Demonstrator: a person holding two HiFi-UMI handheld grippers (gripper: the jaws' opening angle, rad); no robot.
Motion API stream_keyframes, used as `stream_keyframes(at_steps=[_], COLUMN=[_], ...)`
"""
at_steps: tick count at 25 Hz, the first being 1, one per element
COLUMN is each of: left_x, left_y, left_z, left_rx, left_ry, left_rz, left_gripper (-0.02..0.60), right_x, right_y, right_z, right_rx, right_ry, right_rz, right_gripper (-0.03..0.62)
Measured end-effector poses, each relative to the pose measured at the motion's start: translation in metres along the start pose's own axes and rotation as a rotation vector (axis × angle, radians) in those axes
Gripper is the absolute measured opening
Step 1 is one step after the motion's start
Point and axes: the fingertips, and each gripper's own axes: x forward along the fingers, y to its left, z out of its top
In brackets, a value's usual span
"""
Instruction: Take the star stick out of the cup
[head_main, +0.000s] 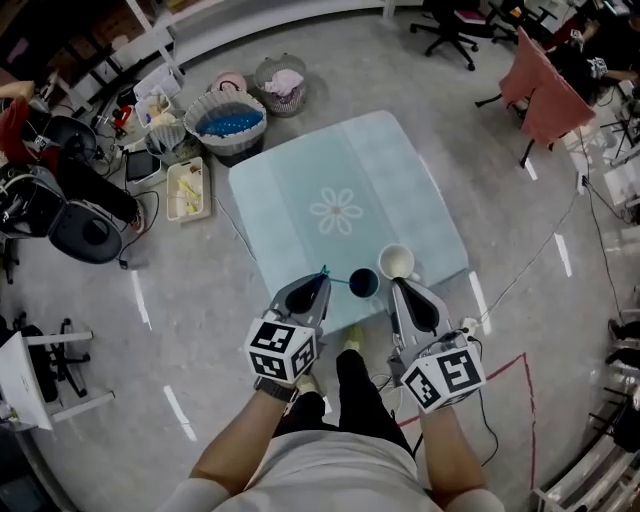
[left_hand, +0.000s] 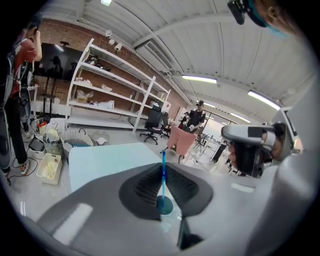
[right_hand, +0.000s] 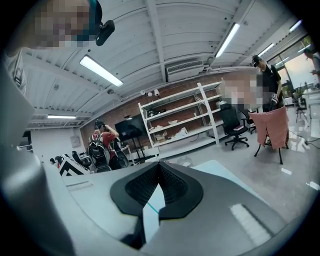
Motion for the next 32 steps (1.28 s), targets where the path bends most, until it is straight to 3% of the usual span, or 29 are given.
stream_keyframes(at_steps=[6, 20, 32], left_x=[-0.032, -0.106, -0.168], left_y=[-0.010, -0.035, -0.063], left_z=[0.025, 0.102, 0.143], left_rx=[0.047, 0.139, 0.212], left_ry=[-0.049, -0.208, -0.337], left_rz=[-0.029, -0.083, -0.098], left_gripper=[0.023, 0.023, 0.023], right_x=[-0.010, -0.033, -0.064], right_y=[0.017, 0.069, 0.104], right_z=[0.002, 0.046, 0.088], right_rx=[-0.013, -0.117, -0.217], right_ry=[-0.015, -0.087, -0.174], right_rz=[-0.018, -0.033, -0.042], right_gripper=[0.010, 0.009, 0.010])
